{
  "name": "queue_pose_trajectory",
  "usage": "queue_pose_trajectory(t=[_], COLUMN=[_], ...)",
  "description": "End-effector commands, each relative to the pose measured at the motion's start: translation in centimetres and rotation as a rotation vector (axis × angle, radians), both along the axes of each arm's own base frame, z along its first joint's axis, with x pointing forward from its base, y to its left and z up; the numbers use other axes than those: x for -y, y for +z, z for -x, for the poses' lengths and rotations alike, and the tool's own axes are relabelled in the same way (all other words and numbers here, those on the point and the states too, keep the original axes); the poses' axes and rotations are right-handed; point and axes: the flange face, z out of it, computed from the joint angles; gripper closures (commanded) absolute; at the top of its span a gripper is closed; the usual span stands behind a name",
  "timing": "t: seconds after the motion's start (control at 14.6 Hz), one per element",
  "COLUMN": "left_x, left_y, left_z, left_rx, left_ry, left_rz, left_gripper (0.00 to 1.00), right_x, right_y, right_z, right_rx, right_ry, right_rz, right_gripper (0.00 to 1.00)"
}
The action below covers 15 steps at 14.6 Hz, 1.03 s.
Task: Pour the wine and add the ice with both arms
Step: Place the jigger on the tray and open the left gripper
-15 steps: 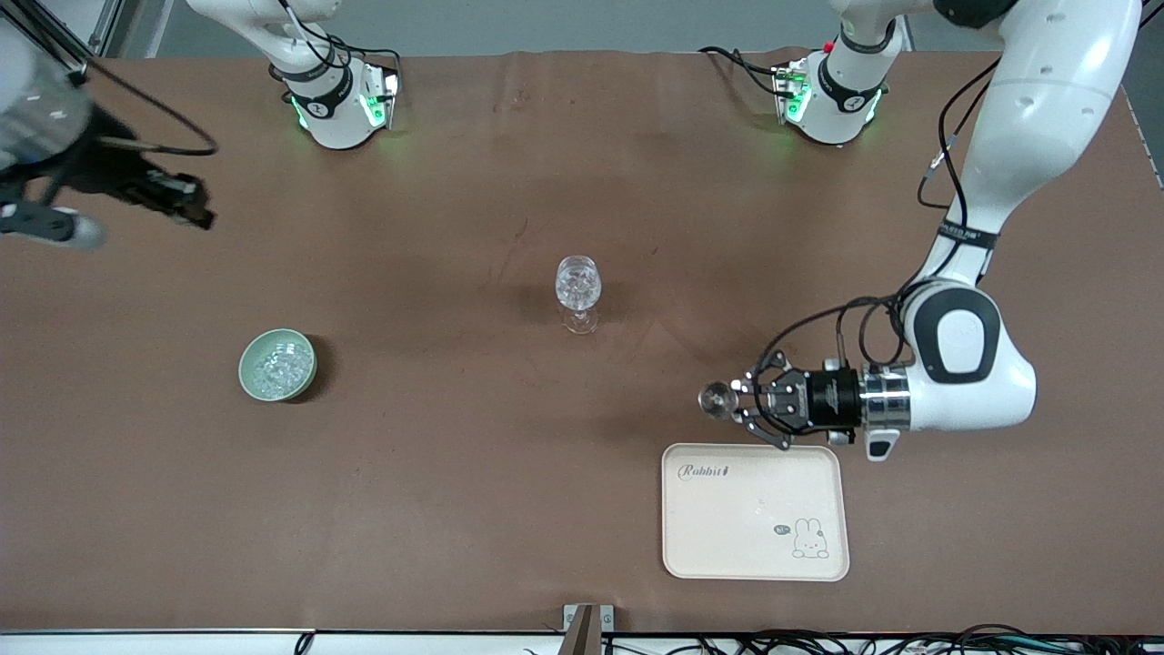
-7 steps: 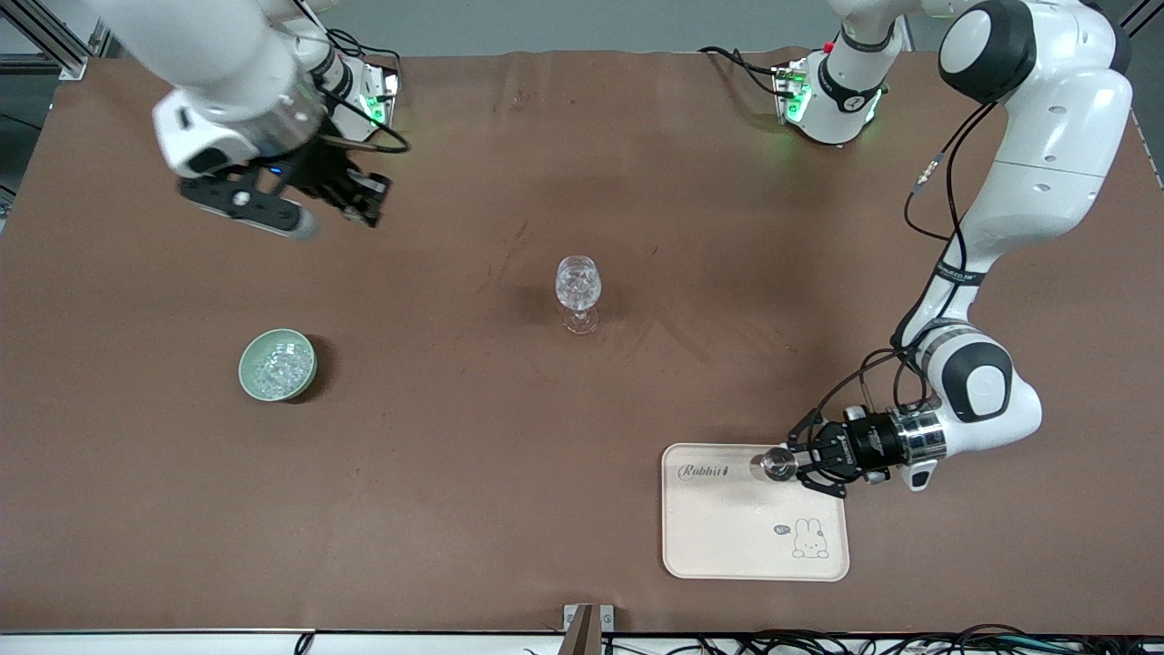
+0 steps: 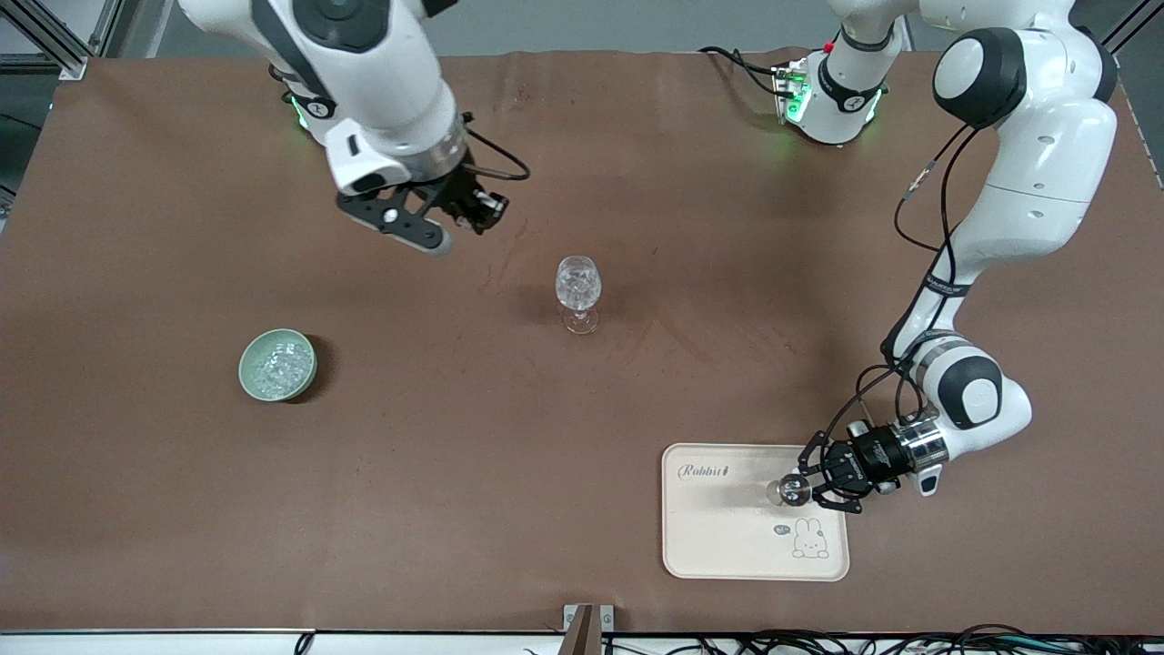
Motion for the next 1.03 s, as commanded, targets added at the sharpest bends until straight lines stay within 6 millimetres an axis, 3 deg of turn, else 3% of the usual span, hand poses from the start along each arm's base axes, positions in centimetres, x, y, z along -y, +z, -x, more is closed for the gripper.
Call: queue_pose_trajectory(t=[0.0, 0.21, 0.55, 0.62, 0.82, 0.89, 0.96], left_x=[-0.8, -1.1, -1.4, -1.6, -1.6, -1.7, -1.8], left_y=[-1.9, -2.9, -4.6, -4.7, -4.7, -4.5, -4.0], left_z=[-0.6, -0.6, -0.3, -0.2, -0.2, -0.2, -0.3], left_rx=[0.031, 0.023, 0.029, 0.027, 0.019, 0.016, 0.017], left_ry=[0.029, 0.049, 0.049, 0.051, 0.052, 0.052, 0.050], left_rz=[0.001, 0.016, 0.006, 0.005, 0.005, 0.004, 0.002], left_gripper=[0.99, 0.99, 0.96, 0.90, 0.47, 0.26, 0.11], right_x=[-3.8, -7.1, -9.8, -10.6, -10.8, -10.9, -10.9], right_y=[-2.2, -6.2, -11.8, -12.7, -13.4, -13.5, -13.7], right_z=[1.1, 1.3, 0.9, 1.5, 1.6, 1.7, 1.7], right_rx=[0.001, 0.004, -0.014, -0.021, -0.019, -0.014, -0.016], right_ry=[-0.045, -0.016, 0.001, 0.019, 0.025, 0.028, 0.025], right_rz=[-0.017, -0.022, -0.029, -0.019, -0.005, -0.001, -0.001], right_gripper=[1.00, 0.98, 0.98, 0.98, 0.98, 0.98, 0.98])
